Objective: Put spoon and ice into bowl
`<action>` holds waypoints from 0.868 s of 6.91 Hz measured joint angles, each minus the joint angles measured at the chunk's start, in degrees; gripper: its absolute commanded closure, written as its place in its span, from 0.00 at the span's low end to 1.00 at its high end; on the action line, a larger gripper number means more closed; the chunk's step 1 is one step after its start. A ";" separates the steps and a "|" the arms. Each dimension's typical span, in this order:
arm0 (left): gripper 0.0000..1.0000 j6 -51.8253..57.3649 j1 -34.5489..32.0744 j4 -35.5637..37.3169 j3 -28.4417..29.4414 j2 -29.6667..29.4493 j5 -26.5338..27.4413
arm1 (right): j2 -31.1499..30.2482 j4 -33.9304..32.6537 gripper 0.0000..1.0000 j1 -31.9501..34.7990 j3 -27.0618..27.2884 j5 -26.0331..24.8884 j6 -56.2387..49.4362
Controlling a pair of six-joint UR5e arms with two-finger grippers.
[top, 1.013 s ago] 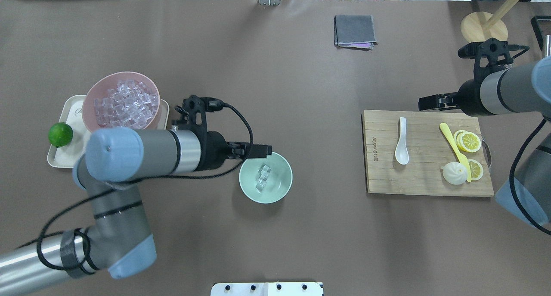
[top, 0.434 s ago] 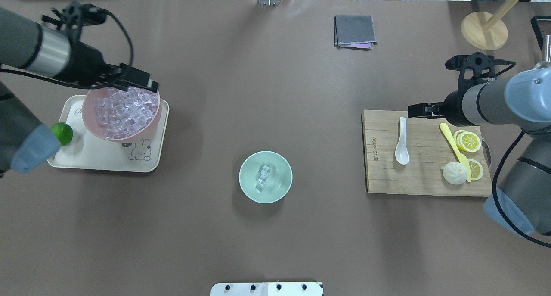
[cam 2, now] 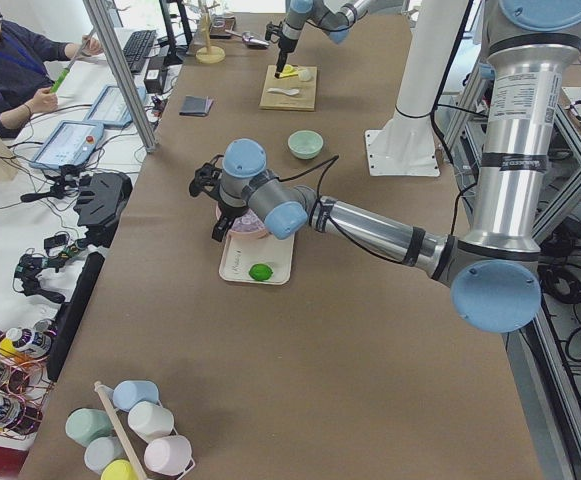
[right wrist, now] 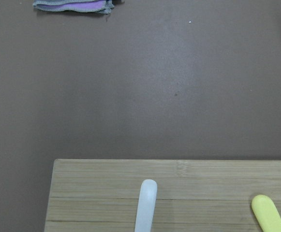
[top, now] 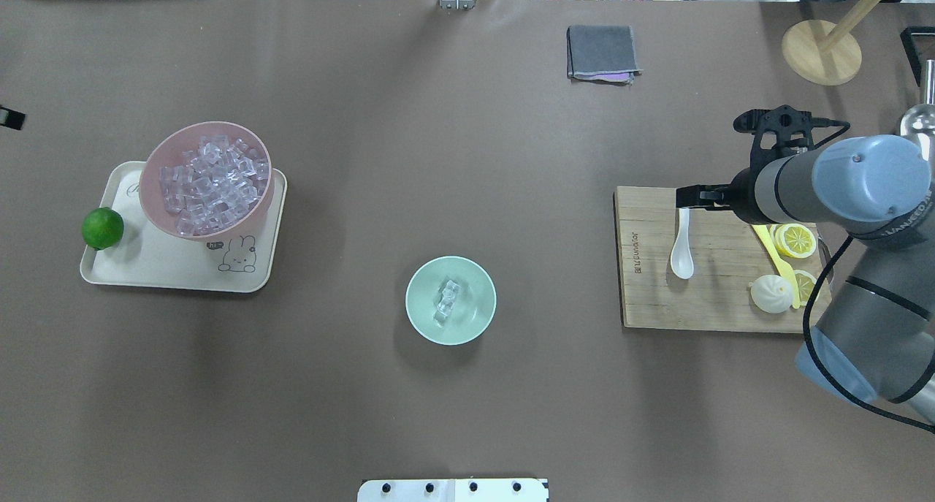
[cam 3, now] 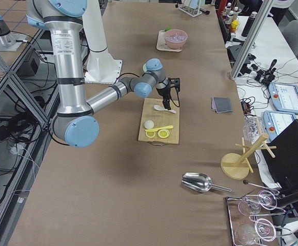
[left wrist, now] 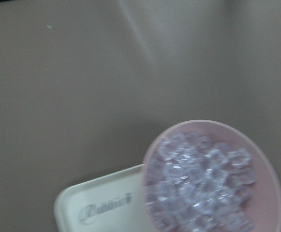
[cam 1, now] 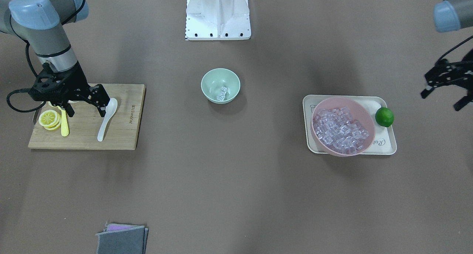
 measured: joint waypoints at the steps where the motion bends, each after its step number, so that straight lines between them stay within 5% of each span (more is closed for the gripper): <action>1: 0.00 11.84 -5.70 7.64 0.48 0.46 -0.12 | 0.33 0.17 0.06 -1.39 -0.98 -1.81 1.58; 4: 0.00 24.44 -12.18 15.93 1.02 0.61 -0.23 | 0.57 4.57 0.24 -4.60 -5.48 -6.31 6.51; 5: 0.00 24.86 -12.41 16.21 1.04 0.62 -0.22 | 0.59 5.84 0.47 -5.50 -6.69 -7.77 8.14; 6: 0.00 24.96 -12.47 16.28 1.04 0.62 -0.18 | 0.58 6.42 0.55 -6.01 -7.16 -8.48 9.49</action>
